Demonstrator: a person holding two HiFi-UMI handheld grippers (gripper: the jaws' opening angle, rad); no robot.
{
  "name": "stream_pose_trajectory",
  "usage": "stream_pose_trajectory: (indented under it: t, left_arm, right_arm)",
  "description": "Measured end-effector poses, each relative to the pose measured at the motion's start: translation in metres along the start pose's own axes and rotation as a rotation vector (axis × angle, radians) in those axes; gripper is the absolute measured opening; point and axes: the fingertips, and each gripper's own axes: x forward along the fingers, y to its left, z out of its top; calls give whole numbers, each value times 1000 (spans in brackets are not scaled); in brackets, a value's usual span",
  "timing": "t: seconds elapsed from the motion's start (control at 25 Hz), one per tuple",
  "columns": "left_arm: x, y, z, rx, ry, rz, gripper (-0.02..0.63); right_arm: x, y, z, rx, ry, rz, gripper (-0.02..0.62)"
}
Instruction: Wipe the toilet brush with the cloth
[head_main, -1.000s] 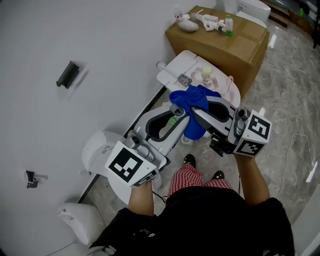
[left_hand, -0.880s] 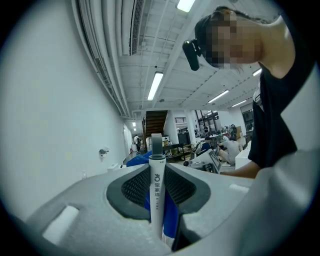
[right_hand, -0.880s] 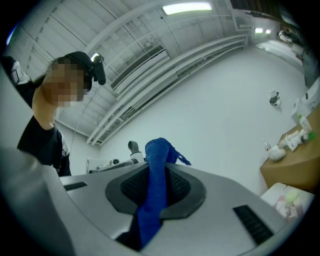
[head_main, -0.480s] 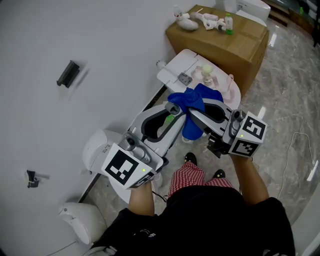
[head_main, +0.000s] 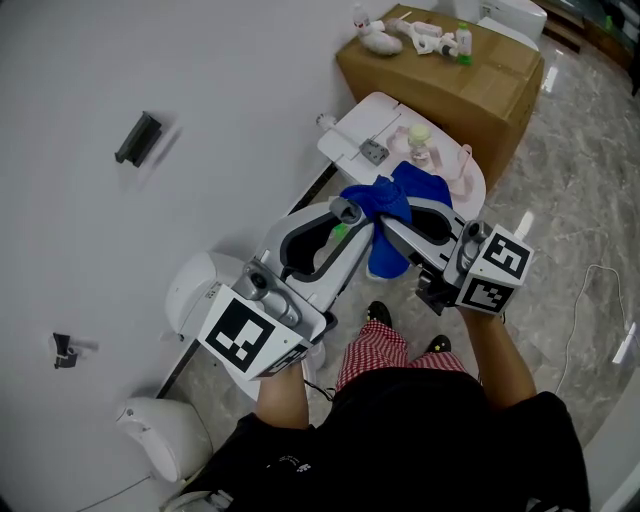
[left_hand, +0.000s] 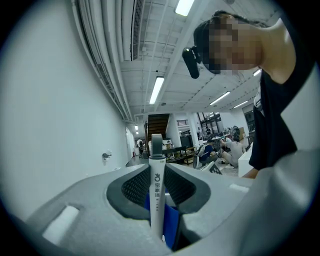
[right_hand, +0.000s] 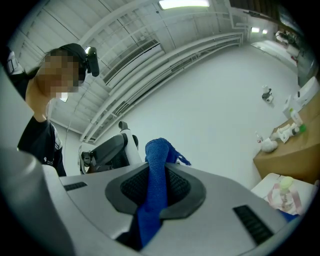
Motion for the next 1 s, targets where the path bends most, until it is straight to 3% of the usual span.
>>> stream_pose_trajectory:
  t: [1.0]
  left_arm:
    - [-3,-2,30,52,-21,6,89]
  right_arm:
    - [0,-18,-31,19,65,-44,64]
